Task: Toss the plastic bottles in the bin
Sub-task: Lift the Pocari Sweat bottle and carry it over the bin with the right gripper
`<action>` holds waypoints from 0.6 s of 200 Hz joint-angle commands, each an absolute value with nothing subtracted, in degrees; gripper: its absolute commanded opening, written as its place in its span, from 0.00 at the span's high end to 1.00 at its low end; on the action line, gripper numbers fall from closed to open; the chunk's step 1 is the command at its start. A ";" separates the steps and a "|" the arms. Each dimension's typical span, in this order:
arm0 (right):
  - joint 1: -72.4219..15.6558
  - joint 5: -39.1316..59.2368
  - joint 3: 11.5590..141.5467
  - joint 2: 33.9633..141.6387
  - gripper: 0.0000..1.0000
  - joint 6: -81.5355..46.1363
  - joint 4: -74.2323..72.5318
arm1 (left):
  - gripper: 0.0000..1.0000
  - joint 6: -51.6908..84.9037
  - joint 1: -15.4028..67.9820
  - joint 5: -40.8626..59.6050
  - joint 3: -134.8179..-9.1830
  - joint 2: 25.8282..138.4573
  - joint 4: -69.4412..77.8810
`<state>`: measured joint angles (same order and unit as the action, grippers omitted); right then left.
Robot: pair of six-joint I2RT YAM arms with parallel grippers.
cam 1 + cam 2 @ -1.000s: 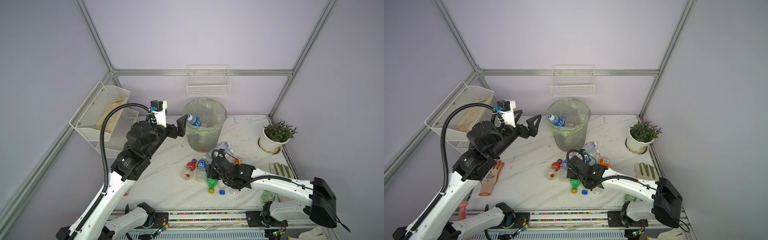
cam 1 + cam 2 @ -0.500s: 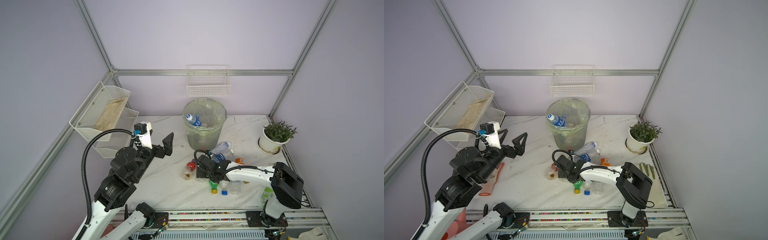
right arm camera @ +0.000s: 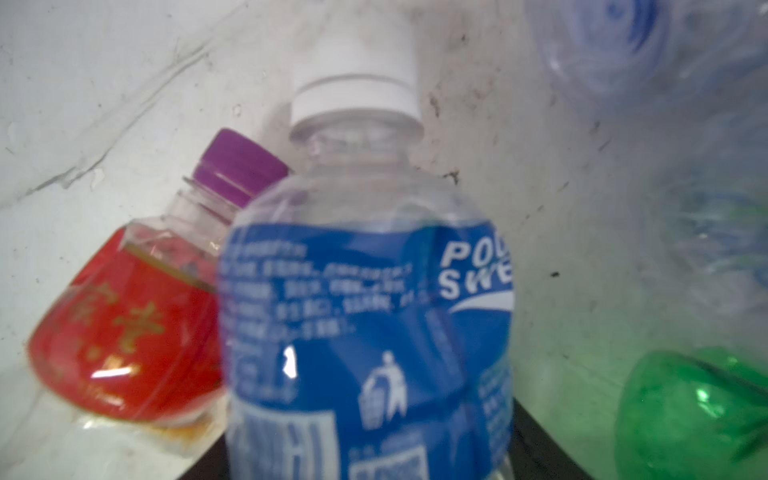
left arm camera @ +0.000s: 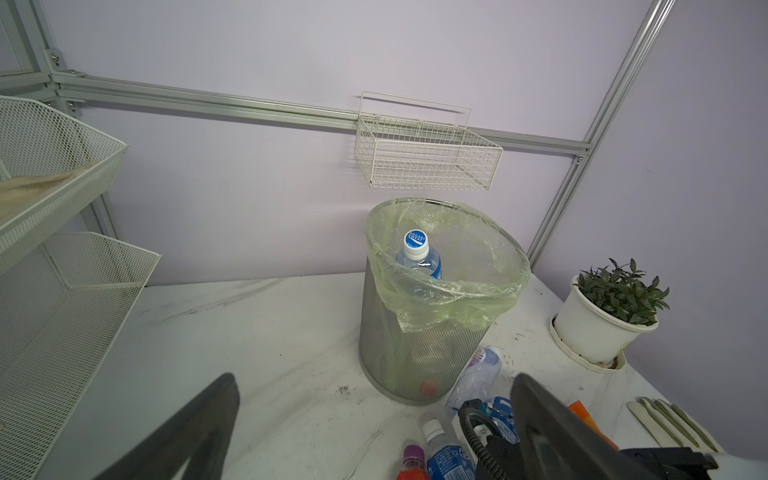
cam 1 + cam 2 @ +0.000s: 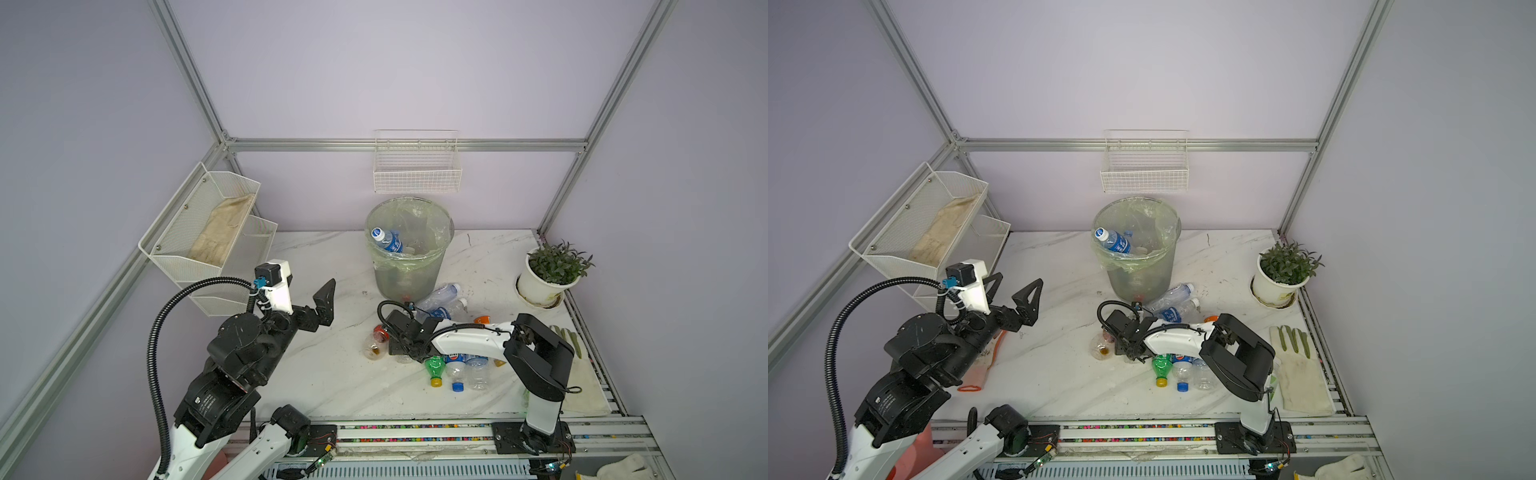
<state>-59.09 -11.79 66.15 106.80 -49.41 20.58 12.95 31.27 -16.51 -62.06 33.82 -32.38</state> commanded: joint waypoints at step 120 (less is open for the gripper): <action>-67.40 -17.61 62.56 69.37 0.72 -39.58 20.83 | 0.00 14.05 31.20 -17.23 -60.86 33.65 -31.21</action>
<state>-65.41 -17.08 63.05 77.87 -45.06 23.07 12.99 31.27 -16.95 -61.98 33.26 -32.71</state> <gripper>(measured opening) 0.567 0.998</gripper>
